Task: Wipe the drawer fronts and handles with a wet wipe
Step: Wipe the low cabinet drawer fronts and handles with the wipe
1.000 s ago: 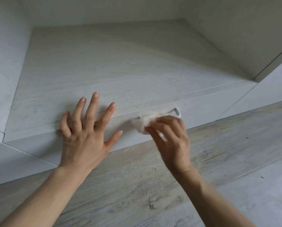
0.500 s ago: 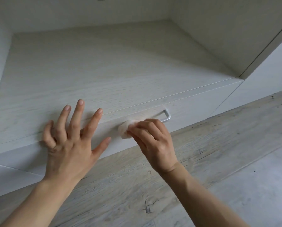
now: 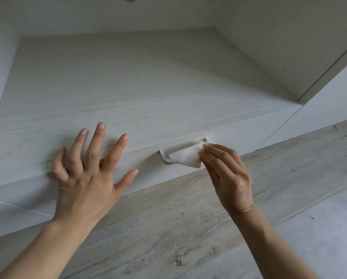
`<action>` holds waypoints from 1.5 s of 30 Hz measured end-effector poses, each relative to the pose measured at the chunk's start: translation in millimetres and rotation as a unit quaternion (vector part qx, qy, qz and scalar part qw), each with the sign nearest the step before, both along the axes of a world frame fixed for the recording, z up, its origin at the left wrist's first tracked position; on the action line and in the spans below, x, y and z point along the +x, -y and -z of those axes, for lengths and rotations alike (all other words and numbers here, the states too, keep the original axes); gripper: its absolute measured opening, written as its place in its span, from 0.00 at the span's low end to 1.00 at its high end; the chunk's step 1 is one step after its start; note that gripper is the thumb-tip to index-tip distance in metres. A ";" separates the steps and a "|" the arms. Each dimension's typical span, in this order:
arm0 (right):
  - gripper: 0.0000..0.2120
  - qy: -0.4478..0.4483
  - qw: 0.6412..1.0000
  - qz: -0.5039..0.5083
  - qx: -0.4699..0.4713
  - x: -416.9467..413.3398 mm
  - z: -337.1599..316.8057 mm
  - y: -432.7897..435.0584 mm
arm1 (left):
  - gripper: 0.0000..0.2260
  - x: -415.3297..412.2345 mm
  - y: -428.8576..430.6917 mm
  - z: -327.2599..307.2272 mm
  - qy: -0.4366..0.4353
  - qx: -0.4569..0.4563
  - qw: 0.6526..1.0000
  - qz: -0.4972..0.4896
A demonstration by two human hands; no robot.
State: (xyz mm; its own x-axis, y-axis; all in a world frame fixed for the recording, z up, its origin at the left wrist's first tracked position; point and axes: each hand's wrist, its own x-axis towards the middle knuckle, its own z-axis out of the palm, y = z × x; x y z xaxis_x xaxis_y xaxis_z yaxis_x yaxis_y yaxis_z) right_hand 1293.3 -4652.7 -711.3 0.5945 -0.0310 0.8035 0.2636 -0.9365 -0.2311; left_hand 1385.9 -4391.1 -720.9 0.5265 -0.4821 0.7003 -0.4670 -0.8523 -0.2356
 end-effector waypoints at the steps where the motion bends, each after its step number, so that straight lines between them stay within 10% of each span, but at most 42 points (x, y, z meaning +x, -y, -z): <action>1: 0.05 0.001 1.000 -0.002 0.001 0.0 1.0 -3.0 | 0.32 0.2 0.6 0.5 -0.001 -0.002 1.000 0.002; 21: 0.05 0.010 0.979 0.043 0.197 4.7 1.4 -26.9 | 0.30 -2.0 1.7 -0.3 -0.039 -0.014 0.999 0.006; 45: 0.07 0.015 0.988 -0.061 0.139 22.7 7.5 -61.7 | 0.30 -1.7 -1.0 -0.1 -0.036 -0.009 0.999 0.010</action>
State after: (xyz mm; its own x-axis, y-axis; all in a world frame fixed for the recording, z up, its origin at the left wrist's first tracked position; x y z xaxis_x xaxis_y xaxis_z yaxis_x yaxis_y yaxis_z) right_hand 1315.9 -4591.0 -718.8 0.5829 -0.1834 0.7916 0.3816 -0.7983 -0.4659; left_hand 1384.3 -4390.0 -720.8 0.5660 -0.4805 0.6699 -0.4994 -0.8464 -0.1852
